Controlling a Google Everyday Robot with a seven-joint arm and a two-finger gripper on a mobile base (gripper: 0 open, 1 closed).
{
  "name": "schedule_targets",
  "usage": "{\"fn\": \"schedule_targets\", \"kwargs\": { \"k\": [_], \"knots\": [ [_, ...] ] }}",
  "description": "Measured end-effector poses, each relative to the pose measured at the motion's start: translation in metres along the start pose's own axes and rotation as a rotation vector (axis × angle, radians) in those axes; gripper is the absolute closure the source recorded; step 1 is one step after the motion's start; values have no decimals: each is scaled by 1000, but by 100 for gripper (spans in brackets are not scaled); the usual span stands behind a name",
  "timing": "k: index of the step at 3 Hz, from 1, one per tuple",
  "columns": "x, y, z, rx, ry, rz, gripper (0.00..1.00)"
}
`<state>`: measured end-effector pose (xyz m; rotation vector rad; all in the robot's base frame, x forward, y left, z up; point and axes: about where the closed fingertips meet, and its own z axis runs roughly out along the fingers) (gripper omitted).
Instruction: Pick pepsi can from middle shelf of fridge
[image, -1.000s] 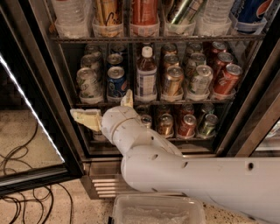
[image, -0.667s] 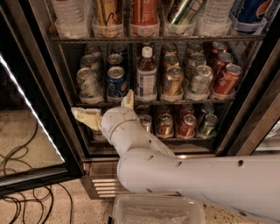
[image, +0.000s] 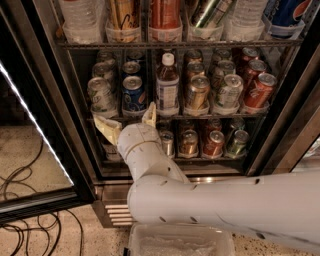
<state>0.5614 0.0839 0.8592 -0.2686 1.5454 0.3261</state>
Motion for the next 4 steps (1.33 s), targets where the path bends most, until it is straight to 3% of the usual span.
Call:
{"fn": "schedule_targets", "kwargs": {
  "k": [4],
  "knots": [
    [17,-26,28,107,-40,-61,22]
  ]
}}
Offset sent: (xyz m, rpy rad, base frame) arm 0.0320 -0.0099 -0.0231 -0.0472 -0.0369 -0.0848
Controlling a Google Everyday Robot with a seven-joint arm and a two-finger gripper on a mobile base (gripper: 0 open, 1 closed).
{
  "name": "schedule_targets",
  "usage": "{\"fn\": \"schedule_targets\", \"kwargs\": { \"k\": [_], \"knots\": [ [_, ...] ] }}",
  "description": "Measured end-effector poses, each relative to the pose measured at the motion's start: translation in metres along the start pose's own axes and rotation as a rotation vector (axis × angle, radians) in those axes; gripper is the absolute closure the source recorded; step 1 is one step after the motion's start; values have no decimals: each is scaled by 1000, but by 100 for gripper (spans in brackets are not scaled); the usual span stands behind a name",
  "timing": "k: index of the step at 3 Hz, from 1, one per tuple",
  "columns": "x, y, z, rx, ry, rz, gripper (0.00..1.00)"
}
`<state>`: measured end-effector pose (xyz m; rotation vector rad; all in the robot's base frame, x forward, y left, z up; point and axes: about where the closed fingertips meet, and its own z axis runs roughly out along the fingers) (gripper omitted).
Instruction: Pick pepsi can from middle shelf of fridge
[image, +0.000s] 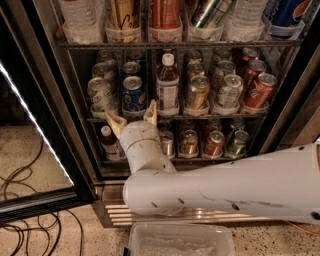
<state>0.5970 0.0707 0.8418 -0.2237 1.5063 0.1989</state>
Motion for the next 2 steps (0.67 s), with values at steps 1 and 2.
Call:
{"fn": "schedule_targets", "kwargs": {
  "k": [1,2],
  "knots": [
    [0,-10,8,27,-16,-15,24],
    [-7,-24,41,39,-55,-48,28]
  ]
}}
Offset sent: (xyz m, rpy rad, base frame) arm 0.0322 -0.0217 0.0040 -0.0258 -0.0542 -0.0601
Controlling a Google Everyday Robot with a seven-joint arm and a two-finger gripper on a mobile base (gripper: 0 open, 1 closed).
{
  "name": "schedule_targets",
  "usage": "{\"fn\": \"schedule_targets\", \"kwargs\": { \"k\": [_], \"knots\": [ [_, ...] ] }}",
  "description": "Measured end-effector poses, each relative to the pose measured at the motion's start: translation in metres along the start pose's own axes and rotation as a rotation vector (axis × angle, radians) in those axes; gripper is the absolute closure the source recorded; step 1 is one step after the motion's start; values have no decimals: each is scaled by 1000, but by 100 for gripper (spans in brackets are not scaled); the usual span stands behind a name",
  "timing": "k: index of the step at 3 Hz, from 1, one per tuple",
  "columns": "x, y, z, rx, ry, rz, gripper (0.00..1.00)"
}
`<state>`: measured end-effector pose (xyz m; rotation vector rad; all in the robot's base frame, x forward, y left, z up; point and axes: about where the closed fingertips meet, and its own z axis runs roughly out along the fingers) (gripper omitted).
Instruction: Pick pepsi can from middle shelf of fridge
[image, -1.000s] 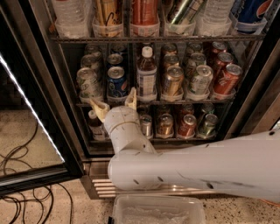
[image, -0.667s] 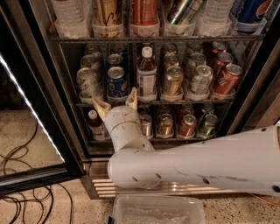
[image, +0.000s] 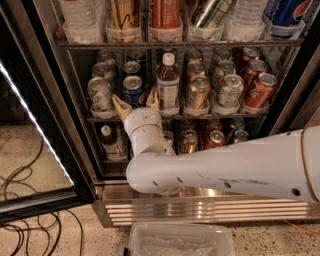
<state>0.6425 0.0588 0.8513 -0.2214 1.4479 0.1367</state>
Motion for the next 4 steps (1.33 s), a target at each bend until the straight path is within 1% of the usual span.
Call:
{"fn": "schedule_targets", "kwargs": {
  "k": [2,3,4],
  "knots": [
    [9,-2,15,5,17,-7,28],
    [15,-4,19,18,30,-10,27],
    [20,-3,21,30,37,-3,46]
  ]
}}
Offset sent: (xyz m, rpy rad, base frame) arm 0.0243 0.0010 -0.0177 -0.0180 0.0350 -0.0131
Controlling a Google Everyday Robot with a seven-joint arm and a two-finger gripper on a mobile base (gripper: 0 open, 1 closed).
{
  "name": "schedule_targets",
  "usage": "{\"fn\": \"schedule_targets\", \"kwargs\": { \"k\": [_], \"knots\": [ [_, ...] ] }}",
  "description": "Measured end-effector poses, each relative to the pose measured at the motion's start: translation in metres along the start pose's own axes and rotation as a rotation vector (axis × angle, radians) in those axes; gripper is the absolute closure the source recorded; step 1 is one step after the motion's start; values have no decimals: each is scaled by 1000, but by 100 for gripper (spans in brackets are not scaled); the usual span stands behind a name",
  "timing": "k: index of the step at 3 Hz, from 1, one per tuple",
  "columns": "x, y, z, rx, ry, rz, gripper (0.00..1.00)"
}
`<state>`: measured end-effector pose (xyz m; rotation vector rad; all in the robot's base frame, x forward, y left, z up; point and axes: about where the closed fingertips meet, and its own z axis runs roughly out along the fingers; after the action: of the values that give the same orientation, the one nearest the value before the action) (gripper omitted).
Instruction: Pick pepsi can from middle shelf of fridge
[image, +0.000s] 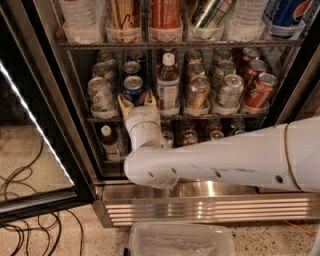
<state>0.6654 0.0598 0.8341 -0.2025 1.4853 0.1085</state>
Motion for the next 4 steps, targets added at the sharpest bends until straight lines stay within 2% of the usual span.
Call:
{"fn": "schedule_targets", "kwargs": {
  "k": [2,3,4],
  "knots": [
    [0,0,0,0,0,0,92],
    [-8,-2,0,7,-17,-7,100],
    [-26,-11,-2,27,-64,-15,100]
  ]
}}
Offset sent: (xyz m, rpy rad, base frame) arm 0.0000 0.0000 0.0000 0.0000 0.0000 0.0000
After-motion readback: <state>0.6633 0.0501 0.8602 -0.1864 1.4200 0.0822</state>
